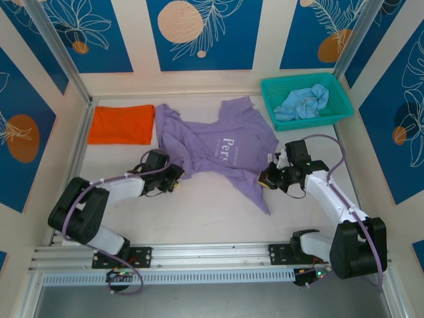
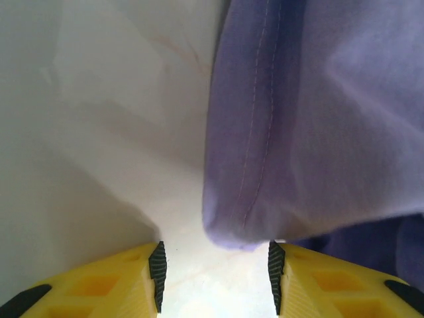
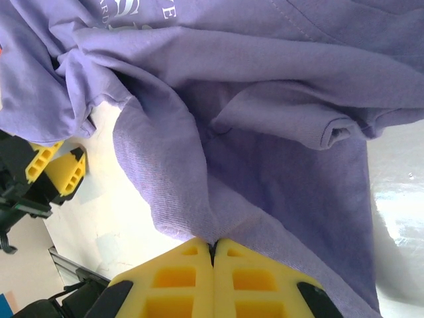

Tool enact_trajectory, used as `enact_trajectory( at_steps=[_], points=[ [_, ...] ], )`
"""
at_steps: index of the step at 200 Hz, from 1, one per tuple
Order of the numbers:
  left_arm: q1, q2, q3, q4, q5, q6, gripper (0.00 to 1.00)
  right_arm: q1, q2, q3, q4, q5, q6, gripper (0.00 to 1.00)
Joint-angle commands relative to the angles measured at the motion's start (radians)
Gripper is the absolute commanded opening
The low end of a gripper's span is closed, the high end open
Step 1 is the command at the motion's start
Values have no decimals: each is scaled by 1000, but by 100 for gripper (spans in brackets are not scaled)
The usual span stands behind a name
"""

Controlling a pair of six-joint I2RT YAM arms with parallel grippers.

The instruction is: Fold and stack the t-shirts

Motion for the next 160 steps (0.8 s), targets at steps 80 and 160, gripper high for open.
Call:
enact_trajectory(
  at_steps=[80, 160],
  points=[
    [-40, 163, 194, -36, 67, 82, 45, 6, 5, 26, -2, 14, 2, 0],
    [-76, 209, 404, -422, -133, 299, 12, 4, 7, 36, -8, 12, -3, 0]
  ],
)
